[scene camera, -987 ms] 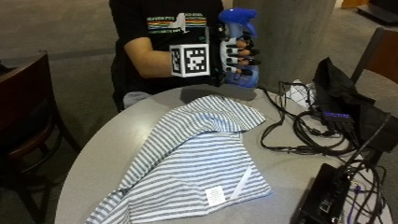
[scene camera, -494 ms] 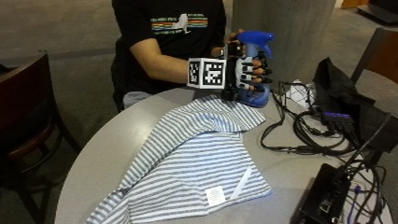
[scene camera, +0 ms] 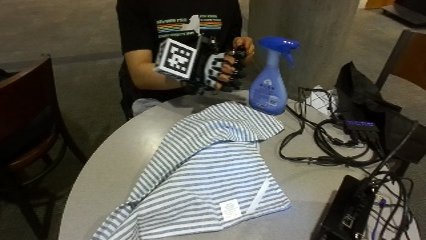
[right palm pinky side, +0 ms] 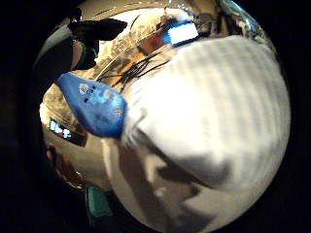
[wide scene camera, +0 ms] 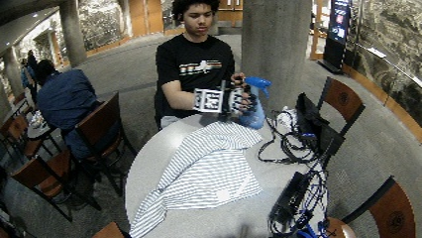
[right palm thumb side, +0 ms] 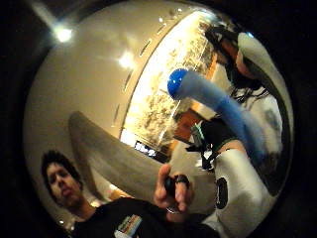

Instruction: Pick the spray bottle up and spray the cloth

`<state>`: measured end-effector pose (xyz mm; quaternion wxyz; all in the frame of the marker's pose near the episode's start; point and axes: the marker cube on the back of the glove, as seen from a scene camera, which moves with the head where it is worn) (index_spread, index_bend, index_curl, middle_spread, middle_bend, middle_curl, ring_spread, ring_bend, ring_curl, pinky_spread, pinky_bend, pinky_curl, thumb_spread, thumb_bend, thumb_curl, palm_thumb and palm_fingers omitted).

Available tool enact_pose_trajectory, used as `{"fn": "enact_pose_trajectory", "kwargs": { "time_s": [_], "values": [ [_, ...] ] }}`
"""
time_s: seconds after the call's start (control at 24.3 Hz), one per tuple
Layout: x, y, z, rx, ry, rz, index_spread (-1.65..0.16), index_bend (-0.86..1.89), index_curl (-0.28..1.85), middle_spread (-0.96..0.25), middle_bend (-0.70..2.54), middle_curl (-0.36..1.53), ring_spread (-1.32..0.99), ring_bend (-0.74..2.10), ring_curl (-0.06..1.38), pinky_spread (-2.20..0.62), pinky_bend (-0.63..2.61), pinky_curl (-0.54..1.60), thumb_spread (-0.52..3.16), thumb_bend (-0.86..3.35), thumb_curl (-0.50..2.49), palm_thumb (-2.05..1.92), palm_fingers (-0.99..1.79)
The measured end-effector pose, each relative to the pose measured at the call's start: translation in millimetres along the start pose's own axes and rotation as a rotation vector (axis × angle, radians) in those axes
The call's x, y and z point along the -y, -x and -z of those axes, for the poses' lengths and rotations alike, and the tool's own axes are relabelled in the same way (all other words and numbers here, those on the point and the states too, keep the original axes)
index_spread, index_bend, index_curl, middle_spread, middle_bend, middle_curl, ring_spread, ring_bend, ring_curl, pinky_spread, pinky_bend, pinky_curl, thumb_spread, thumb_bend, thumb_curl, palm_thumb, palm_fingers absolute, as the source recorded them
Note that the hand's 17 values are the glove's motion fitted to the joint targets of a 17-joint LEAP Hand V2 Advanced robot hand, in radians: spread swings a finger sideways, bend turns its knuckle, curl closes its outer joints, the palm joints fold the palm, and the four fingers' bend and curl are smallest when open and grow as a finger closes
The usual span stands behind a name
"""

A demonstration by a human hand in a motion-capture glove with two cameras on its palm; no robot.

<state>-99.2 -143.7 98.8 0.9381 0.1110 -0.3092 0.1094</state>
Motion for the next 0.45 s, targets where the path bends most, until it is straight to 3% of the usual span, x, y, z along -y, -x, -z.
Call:
{"fn": "enact_pose_trajectory", "kwargs": {
  "time_s": [0.21, 0.45],
  "values": [
    [-56, -43, 97, -0.269, -0.139, 0.035, -0.16, 0.18, 0.48, -0.04, 0.24, 0.46, -0.05, 0.25, 0.39, 0.18, 0.13, 0.31, 0.93, -0.03, 0.56, 0.86, 1.03],
    [-89, -67, 131, -0.426, -0.200, -0.011, -0.16, 0.19, 0.48, -0.04, 0.25, 0.46, -0.05, 0.25, 0.39, 0.18, 0.11, 0.28, 0.96, -0.02, 0.55, 0.87, 1.03]
  ]
}}
